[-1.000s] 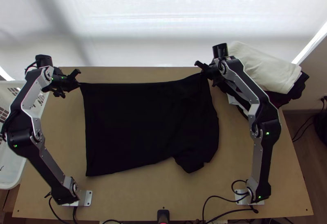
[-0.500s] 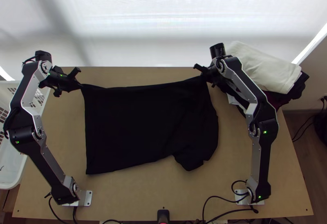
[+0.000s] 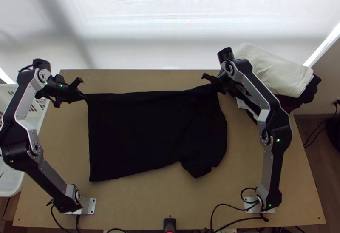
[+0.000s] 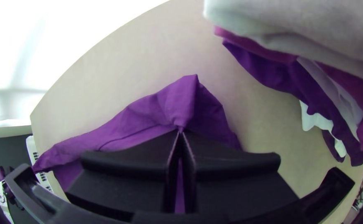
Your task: Fold the t-shirt
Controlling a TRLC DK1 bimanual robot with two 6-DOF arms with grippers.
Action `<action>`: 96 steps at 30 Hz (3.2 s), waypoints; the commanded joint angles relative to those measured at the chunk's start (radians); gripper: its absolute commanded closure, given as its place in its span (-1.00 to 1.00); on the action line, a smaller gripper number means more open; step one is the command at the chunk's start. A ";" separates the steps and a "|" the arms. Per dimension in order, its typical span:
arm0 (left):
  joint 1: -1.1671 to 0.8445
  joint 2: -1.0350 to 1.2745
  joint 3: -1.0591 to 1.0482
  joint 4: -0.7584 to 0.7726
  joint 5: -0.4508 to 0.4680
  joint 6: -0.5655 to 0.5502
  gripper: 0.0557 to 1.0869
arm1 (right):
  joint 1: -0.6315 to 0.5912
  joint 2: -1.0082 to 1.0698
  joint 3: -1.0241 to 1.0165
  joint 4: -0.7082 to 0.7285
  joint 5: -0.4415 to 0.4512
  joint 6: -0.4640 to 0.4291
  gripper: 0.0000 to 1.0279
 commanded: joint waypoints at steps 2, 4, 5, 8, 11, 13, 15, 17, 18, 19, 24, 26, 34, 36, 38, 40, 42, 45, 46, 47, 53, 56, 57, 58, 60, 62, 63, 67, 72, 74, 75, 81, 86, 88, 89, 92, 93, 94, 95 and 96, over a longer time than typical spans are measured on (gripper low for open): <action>0.037 -0.042 -0.071 0.007 0.024 0.033 0.92 | -0.009 -0.074 -0.061 -0.012 0.003 -0.027 0.95; 0.057 -0.050 -0.092 0.011 0.039 0.049 0.92 | -0.013 -0.094 -0.088 0.002 0.003 -0.034 0.95; 0.061 -0.056 -0.103 0.011 0.040 0.056 0.92 | -0.015 -0.105 -0.100 0.005 0.003 -0.039 0.94; 0.070 -0.078 -0.146 0.021 0.040 0.086 0.92 | -0.016 -0.124 -0.136 0.011 0.013 -0.050 0.95; 0.095 -0.079 -0.178 0.044 0.040 0.096 0.92 | -0.021 -0.147 -0.188 0.040 0.022 -0.059 0.95; 0.110 -0.079 -0.196 0.044 0.040 0.118 0.92 | -0.021 -0.163 -0.222 0.054 0.030 -0.061 0.95; 0.115 -0.090 -0.219 0.044 0.042 0.135 0.92 | -0.019 -0.178 -0.257 0.068 0.034 -0.065 0.95; 0.115 -0.111 -0.249 0.045 0.043 0.147 0.92 | -0.016 -0.197 -0.292 0.085 0.037 -0.065 0.95; 0.115 -0.121 -0.262 0.045 0.047 0.150 0.92 | -0.016 -0.206 -0.314 0.096 0.037 -0.065 0.94; 0.113 -0.131 -0.275 0.045 0.048 0.156 0.92 | -0.015 -0.216 -0.334 0.103 0.037 -0.065 0.95; 0.106 -0.179 -0.339 0.045 0.063 0.175 0.92 | -0.007 -0.270 -0.442 0.154 0.042 -0.065 0.94; 0.097 -0.199 -0.371 0.045 0.063 0.188 0.92 | -0.004 -0.286 -0.476 0.175 0.050 -0.065 0.95; 0.041 -0.271 -0.505 0.070 0.045 0.236 0.92 | -0.010 -0.316 -0.568 0.231 0.085 -0.065 0.94; 0.032 -0.279 -0.525 0.087 0.017 0.242 0.90 | -0.010 -0.322 -0.574 0.231 0.089 -0.065 0.75; 0.032 -0.295 -0.543 0.091 0.014 0.264 0.58 | -0.006 -0.336 -0.582 0.231 0.089 -0.071 0.22; 0.040 -0.325 -0.562 0.096 0.013 0.280 0.17 | -0.004 -0.359 -0.593 0.229 0.088 -0.074 -0.20; 0.051 -0.328 -0.571 0.087 0.014 0.302 -0.18 | -0.001 -0.393 -0.610 0.231 0.088 -0.079 -0.36; 0.067 -0.334 -0.569 0.096 0.011 0.333 -0.33 | -0.001 -0.447 -0.653 0.232 0.071 -0.080 -0.62; 0.077 -0.329 -0.566 0.090 0.011 0.333 -0.43 | -0.001 -0.462 -0.663 0.228 0.060 -0.082 -0.65; 0.087 -0.326 -0.565 0.084 0.013 0.333 -0.52 | -0.001 -0.490 -0.679 0.222 0.060 -0.090 -0.65; 0.138 -0.348 -0.511 0.036 0.013 0.353 -0.76 | 0.028 -0.712 -0.846 0.220 0.053 -0.073 -0.65; 0.146 -0.386 -0.489 0.030 0.010 0.357 -0.76 | 0.037 -0.796 -0.935 0.160 -0.010 -0.025 -0.65; 0.146 -0.400 -0.482 0.028 0.005 0.357 -0.76 | 0.037 -0.819 -0.973 0.143 -0.033 -0.011 -0.65; 0.146 -0.412 -0.479 0.028 0.002 0.356 -0.76 | 0.037 -0.842 -1.005 0.136 -0.050 0.009 -0.65; 0.146 -0.433 -0.471 0.027 0.001 0.354 -0.76 | 0.040 -0.884 -1.059 0.113 -0.055 0.027 -0.65; 0.138 -0.449 -0.471 0.024 -0.003 0.353 -0.76 | 0.066 -0.918 -1.105 0.079 -0.087 0.028 -0.65; 0.132 -0.455 -0.471 0.016 -0.003 0.354 -0.76 | 0.073 -0.933 -1.128 0.068 -0.099 0.038 -0.65; 0.109 -0.478 -0.463 0.001 -0.007 0.343 -0.76 | 0.086 -0.988 -1.193 0.065 -0.119 0.061 -0.64; 0.087 -0.501 -0.427 -0.035 -0.009 0.334 -0.76 | 0.085 -0.988 -1.229 0.074 -0.133 0.081 0.25; 0.080 -0.507 -0.399 -0.067 -0.010 0.334 -0.76 | 0.097 -0.982 -1.248 0.077 -0.133 0.082 0.31; 0.078 -0.510 -0.387 -0.079 -0.012 0.334 -0.76 | 0.105 -0.982 -1.259 0.080 -0.133 0.082 0.31; 0.060 -0.547 -0.334 -0.148 -0.029 0.343 -0.76 | 0.105 -0.953 -1.288 0.097 -0.139 0.061 0.30; 0.043 -0.587 -0.347 -0.193 -0.058 0.389 -0.76 | 0.103 -0.919 -1.295 0.126 -0.165 0.042 -0.13; 0.040 -0.610 -0.359 -0.211 -0.062 0.417 -0.76 | 0.105 -0.908 -1.291 0.131 -0.171 0.041 -0.23; 0.038 -0.622 -0.362 -0.222 -0.062 0.429 -0.76 | 0.105 -0.907 -1.291 0.137 -0.171 0.041 -0.23; 0.031 -0.651 -0.365 -0.254 -0.062 0.457 -0.76 | 0.108 -0.893 -1.291 0.159 -0.173 0.041 -0.23; 0.029 -0.657 -0.365 -0.257 -0.062 0.457 -0.76 | 0.111 -0.887 -1.291 0.168 -0.174 0.042 -0.23; 0.028 -0.662 -0.364 -0.260 -0.064 0.458 -0.76 | 0.114 -0.878 -1.291 0.177 -0.174 0.044 -0.23; 0.024 -0.665 -0.364 -0.262 -0.065 0.458 -0.76 | 0.116 -0.867 -1.291 0.189 -0.174 0.045 -0.23; 0.021 -0.668 -0.364 -0.265 -0.070 0.458 -0.76 | 0.119 -0.859 -1.289 0.195 -0.176 0.047 -0.23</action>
